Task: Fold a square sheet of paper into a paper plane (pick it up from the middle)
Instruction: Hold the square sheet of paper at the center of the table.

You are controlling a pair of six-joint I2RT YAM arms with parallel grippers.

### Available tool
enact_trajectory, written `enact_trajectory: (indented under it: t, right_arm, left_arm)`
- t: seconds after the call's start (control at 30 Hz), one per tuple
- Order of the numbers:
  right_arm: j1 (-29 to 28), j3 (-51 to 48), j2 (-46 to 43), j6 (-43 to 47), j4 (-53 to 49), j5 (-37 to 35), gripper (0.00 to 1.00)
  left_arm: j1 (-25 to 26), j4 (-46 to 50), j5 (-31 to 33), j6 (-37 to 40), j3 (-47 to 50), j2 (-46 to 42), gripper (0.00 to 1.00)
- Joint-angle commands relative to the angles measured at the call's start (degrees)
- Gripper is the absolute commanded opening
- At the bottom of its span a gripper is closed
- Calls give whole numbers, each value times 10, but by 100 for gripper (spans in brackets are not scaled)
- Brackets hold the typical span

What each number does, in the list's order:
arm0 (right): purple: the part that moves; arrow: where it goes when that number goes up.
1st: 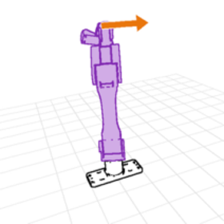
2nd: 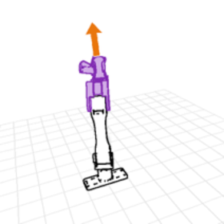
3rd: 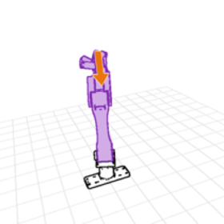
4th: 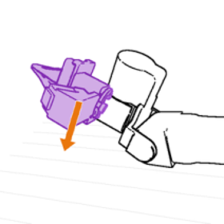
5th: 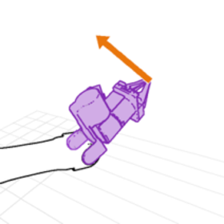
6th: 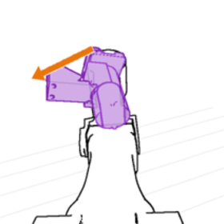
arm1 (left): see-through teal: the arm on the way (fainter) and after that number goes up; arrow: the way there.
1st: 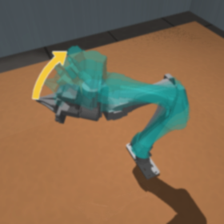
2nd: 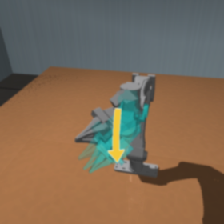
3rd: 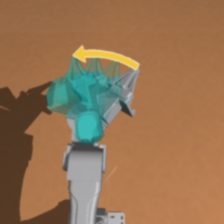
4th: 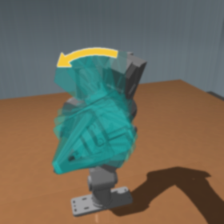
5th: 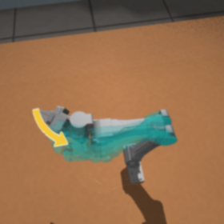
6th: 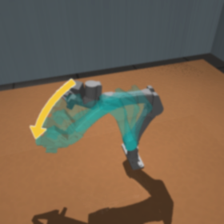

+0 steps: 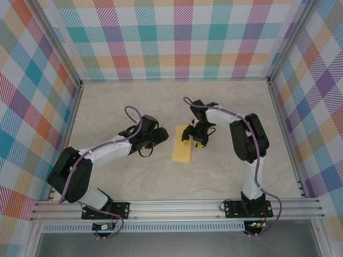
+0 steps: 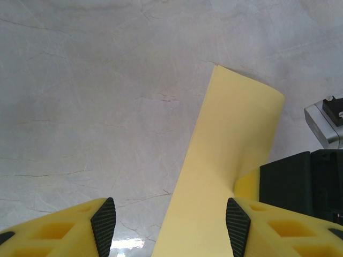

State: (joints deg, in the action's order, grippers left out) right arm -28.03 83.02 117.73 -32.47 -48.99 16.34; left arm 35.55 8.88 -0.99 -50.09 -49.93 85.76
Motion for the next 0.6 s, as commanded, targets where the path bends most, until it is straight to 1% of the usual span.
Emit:
enact_trajectory:
  t: [0.0, 0.17, 0.57]
  right_arm:
    - [-4, 6, 33, 6, -20, -33, 68]
    - [-8, 21, 46, 9, -37, -51, 69]
    - [-10, 26, 59, -13, -34, -55, 68]
  left_arm:
    - [5, -4, -7, 2, 8, 4, 59]
    - [5, -8, -12, 2, 6, 8, 59]
    - [4, -11, -18, 4, 6, 12, 59]
